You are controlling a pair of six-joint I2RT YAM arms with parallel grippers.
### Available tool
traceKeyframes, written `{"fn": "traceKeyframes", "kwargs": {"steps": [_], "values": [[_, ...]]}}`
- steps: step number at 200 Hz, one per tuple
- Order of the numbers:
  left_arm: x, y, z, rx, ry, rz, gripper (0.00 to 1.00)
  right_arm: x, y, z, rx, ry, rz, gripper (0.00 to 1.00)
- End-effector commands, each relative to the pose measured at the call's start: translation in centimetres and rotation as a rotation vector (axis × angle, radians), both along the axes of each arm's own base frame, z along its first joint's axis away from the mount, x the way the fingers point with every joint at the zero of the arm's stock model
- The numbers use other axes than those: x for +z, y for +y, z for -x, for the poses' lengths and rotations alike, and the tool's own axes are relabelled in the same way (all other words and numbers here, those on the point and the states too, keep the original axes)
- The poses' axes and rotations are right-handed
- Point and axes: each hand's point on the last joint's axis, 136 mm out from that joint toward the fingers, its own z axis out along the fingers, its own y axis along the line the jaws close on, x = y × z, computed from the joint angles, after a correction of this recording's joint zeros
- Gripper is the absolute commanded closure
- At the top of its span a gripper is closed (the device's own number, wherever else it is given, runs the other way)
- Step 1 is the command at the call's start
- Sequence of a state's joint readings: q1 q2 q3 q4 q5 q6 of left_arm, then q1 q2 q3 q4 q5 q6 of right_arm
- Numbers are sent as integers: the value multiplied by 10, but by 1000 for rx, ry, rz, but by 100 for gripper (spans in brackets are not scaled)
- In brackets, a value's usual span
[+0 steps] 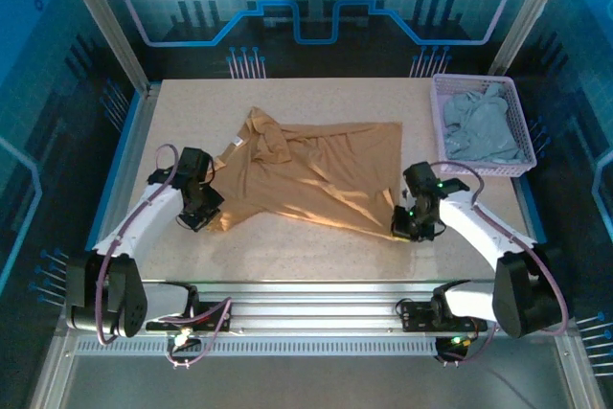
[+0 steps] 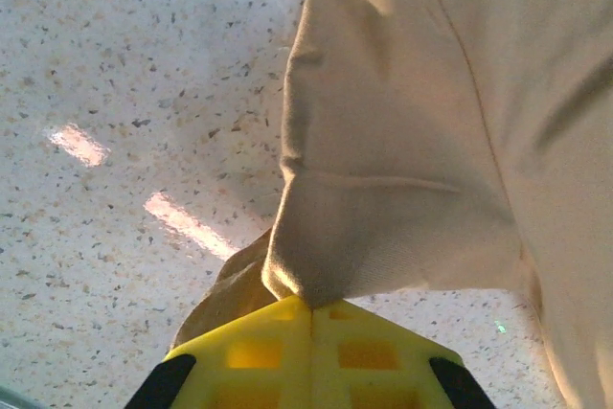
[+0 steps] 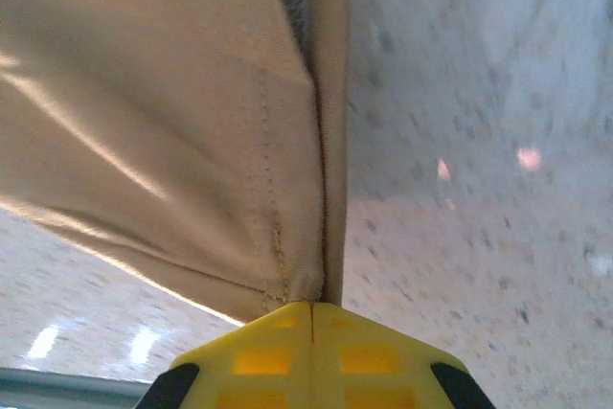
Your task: Fold and stack the t-shirts
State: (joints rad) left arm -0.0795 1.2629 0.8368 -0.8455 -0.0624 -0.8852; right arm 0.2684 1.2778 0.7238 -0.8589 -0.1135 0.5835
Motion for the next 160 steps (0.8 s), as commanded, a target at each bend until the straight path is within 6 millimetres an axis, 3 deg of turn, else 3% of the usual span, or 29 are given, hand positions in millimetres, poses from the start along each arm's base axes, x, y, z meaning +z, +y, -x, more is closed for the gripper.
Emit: {"fn": "traceKeyframes", "kwargs": {"steps": [1,23,45,71,121,160], "values": [[-2,-3,15,0,35,13,100,-11,-1,20,-33,114,28,99],[-2,-4,17,-4,38,16,100,-10,-7,17,-79,128,77,66],[-1,-5,18,-4,36,21,100,-2,-16,22,-184,132,109,52],[-1,-6,20,-9,37,26,100,5,-17,31,-327,171,67,48],[-1,-8,21,-39,53,31,100,-18,25,33,-543,306,-154,52],[-3,-12,22,-57,53,37,100,-34,17,36,-650,298,-97,54]]}}
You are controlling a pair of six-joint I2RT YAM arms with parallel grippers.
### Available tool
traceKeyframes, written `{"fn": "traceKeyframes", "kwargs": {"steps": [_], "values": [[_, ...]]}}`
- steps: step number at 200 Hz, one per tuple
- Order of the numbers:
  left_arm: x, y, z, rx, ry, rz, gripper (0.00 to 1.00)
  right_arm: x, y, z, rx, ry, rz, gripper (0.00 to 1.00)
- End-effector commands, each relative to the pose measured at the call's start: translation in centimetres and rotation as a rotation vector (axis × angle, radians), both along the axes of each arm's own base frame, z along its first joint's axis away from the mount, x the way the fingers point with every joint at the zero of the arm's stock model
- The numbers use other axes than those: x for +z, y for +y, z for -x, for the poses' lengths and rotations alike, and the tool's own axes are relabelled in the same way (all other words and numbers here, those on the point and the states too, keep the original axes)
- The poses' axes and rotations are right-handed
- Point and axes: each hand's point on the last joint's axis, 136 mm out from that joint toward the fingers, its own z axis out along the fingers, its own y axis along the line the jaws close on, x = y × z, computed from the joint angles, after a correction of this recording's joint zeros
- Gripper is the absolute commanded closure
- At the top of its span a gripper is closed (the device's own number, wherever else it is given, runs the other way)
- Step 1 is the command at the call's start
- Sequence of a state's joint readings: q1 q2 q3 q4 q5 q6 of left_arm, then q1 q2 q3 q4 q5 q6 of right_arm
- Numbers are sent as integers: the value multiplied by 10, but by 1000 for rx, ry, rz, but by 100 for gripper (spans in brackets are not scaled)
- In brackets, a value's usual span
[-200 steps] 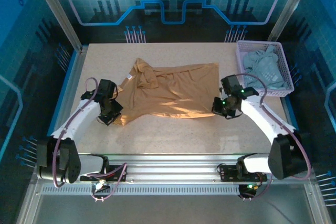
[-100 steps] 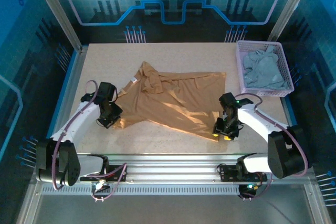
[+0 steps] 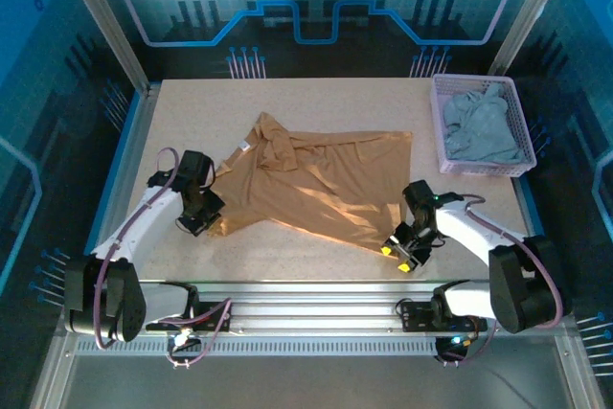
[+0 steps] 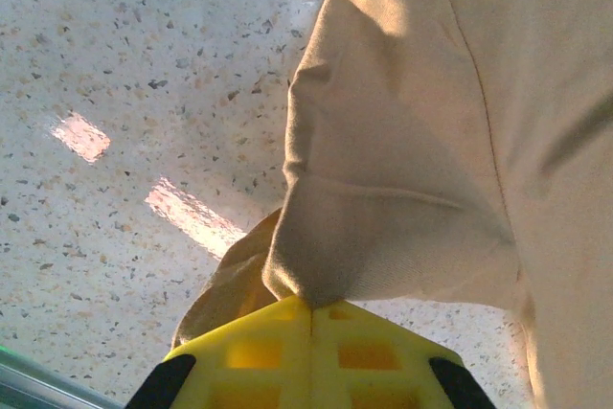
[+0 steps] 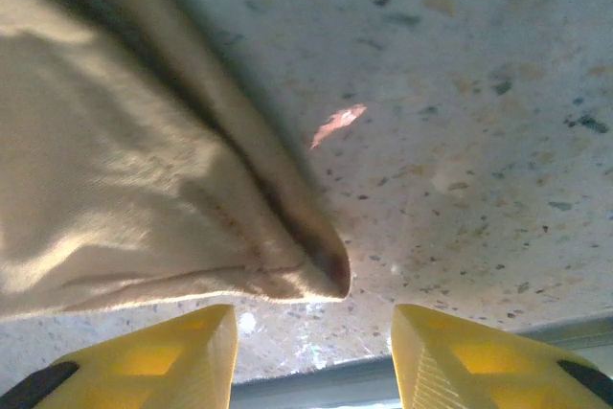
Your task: Fold and stack the t-shirts
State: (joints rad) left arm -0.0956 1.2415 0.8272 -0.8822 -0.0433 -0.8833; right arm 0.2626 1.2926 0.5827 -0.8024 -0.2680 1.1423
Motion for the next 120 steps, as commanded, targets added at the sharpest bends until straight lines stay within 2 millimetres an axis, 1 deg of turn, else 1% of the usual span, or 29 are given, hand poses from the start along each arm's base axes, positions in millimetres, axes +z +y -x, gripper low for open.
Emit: {"fn": "traceKeyframes", "kwargs": {"steps": [1,9,22,35,52,67,80,104,113,115,117,120], "values": [[-3,-6,11,-35,26,21,100,-6,3,-4,-111,14,9,54],[-4,-7,11,-35,24,24,100,-10,0,-6,-117,9,28,56],[-5,-8,10,-36,21,32,100,-14,-4,-19,-115,-36,52,61],[-6,-10,9,-36,19,39,100,-16,-13,-31,-97,-57,100,66],[-7,-12,8,-36,15,48,100,-16,-23,-48,-57,-73,145,79],[-8,-15,6,-39,14,66,100,-18,-27,-54,-46,-57,148,91],[-9,-22,4,-45,7,105,100,-14,-32,-64,-45,-80,164,100],[-17,-42,7,-63,14,221,100,1,-51,-96,-27,-149,204,100],[-21,-48,13,-66,47,243,100,5,-59,-108,-11,-157,220,100],[-22,-48,15,-67,56,244,100,5,-61,-107,-7,-150,226,100],[-23,-49,17,-68,64,244,100,9,-62,-115,-5,-166,228,100],[-24,-49,20,-67,79,241,100,12,-65,-120,3,-170,236,100]]}}
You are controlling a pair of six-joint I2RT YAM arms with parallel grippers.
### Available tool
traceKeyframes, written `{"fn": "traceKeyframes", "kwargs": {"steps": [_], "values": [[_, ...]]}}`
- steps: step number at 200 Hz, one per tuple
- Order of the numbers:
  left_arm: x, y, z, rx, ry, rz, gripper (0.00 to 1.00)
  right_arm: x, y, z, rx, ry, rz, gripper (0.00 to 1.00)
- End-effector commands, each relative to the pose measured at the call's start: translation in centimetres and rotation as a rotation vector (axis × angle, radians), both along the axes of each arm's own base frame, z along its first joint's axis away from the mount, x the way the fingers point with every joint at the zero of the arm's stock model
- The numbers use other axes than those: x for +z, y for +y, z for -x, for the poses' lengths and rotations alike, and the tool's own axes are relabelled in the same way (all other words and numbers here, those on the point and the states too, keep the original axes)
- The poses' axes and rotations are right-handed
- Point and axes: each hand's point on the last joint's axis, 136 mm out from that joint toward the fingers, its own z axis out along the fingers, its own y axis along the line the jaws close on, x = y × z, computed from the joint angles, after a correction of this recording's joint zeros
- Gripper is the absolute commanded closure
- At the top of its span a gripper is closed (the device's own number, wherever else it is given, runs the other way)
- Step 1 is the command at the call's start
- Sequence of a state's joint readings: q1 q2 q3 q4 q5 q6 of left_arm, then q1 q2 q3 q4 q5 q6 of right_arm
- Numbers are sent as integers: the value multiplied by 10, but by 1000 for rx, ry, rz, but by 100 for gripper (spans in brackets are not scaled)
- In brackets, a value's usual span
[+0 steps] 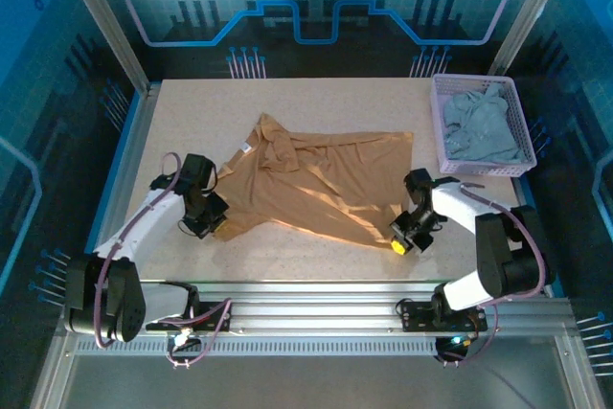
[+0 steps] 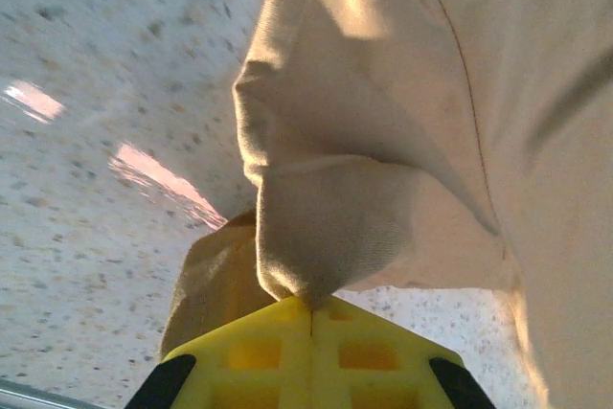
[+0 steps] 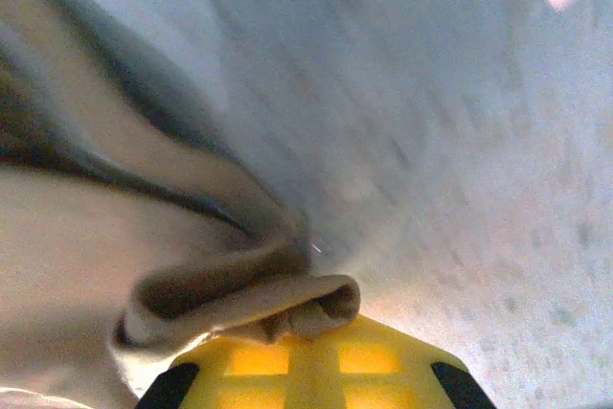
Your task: Fold and stack the t-shirts
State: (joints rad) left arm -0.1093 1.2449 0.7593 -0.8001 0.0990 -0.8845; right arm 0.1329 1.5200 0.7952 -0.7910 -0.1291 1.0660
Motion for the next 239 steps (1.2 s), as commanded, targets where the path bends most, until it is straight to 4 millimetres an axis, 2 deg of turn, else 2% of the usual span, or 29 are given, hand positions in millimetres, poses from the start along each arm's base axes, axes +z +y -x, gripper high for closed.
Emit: {"fn": "traceKeyframes", "kwargs": {"steps": [1,25,58,76,91,105,120,137,145,154,166,179,194,215,239], "values": [[-10,-22,17,-33,78,98,100,13,-32,-50,64,-118,114,100],[-9,-13,33,-29,105,42,100,21,-46,-67,105,-133,145,100],[-5,-10,36,21,69,42,100,25,-37,-69,155,-151,120,100],[4,-14,23,33,3,63,100,42,-22,-78,214,-236,101,100],[27,-17,-3,39,-125,84,100,68,-8,-95,269,-346,87,100],[61,-17,-37,47,-265,84,100,102,4,-117,313,-463,77,100],[107,-18,-79,50,-418,84,100,148,12,-145,329,-605,68,100],[170,-19,-128,45,-599,77,100,209,18,-179,334,-778,67,100],[207,-18,-148,43,-696,75,100,240,20,-191,334,-859,70,100],[244,-16,-165,47,-789,64,100,274,22,-202,330,-949,74,100],[292,-11,-177,62,-908,53,100,318,22,-209,320,-1058,81,100],[334,-4,-178,89,-1014,43,100,360,23,-208,320,-1164,79,100],[375,3,-166,114,-1127,35,100,400,21,-197,322,-1272,80,100],[426,15,-130,146,-1292,11,100,443,17,-165,327,-1403,84,100],[472,35,-83,196,-1444,-59,100,477,6,-121,307,-1536,105,100]]}}
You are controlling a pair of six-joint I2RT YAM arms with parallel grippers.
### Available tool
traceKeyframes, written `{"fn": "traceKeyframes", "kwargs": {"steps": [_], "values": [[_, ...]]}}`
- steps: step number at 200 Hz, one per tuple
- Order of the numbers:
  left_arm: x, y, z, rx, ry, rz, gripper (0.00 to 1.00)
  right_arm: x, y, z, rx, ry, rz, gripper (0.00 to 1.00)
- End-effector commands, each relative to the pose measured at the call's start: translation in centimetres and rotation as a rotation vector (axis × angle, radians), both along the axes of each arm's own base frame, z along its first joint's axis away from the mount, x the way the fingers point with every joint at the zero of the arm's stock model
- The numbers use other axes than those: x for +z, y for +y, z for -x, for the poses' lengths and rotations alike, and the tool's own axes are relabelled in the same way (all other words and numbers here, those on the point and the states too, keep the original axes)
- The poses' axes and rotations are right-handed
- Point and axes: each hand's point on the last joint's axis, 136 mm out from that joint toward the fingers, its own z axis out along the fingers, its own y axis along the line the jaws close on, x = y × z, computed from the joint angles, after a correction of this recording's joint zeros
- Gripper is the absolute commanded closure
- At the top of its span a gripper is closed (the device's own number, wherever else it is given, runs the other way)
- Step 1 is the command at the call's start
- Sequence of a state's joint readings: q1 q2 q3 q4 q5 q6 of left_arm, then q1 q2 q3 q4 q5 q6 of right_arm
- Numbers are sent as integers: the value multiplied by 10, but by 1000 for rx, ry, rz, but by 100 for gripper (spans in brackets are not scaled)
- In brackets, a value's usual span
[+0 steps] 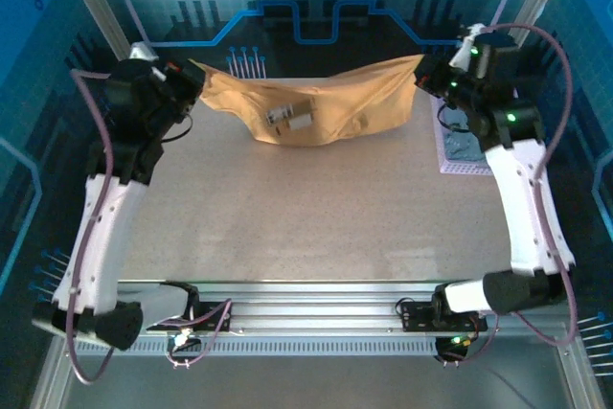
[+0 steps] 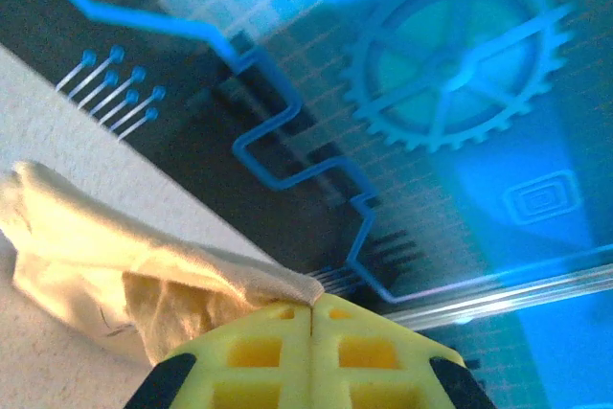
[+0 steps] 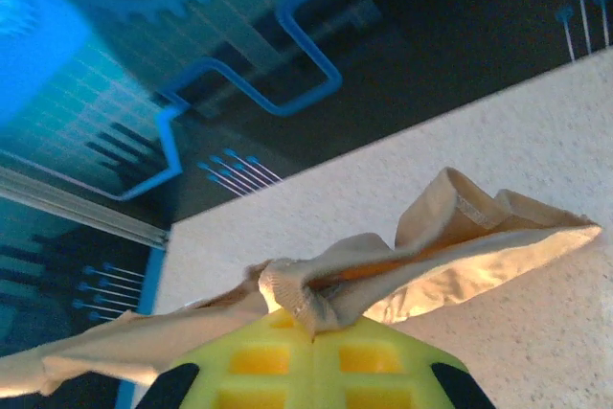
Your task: Fold and stack the t-shirts
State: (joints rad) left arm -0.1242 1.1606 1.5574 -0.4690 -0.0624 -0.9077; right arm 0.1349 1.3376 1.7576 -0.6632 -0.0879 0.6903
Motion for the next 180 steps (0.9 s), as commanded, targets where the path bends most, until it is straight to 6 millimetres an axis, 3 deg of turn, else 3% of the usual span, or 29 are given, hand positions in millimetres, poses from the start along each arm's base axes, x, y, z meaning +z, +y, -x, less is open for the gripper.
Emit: {"fn": "traceKeyframes", "kwargs": {"steps": [1,28,55,99,130,156,180], "values": [[70,28,53,116,-232,-51,100,49,-11,45,6,-183,-1,100],[115,41,78,179,-341,-80,100,72,-18,73,3,-265,-30,100],[129,39,50,184,-317,-82,100,79,-14,59,18,-265,-75,100],[106,32,-60,103,-218,-16,100,64,0,-20,63,-201,-145,100],[103,42,-121,8,-224,53,100,56,12,-80,118,-182,-186,100],[115,52,-148,-57,-278,85,100,57,15,-120,140,-191,-225,100],[149,56,-144,-105,-388,109,100,80,11,-137,139,-247,-232,100]]}}
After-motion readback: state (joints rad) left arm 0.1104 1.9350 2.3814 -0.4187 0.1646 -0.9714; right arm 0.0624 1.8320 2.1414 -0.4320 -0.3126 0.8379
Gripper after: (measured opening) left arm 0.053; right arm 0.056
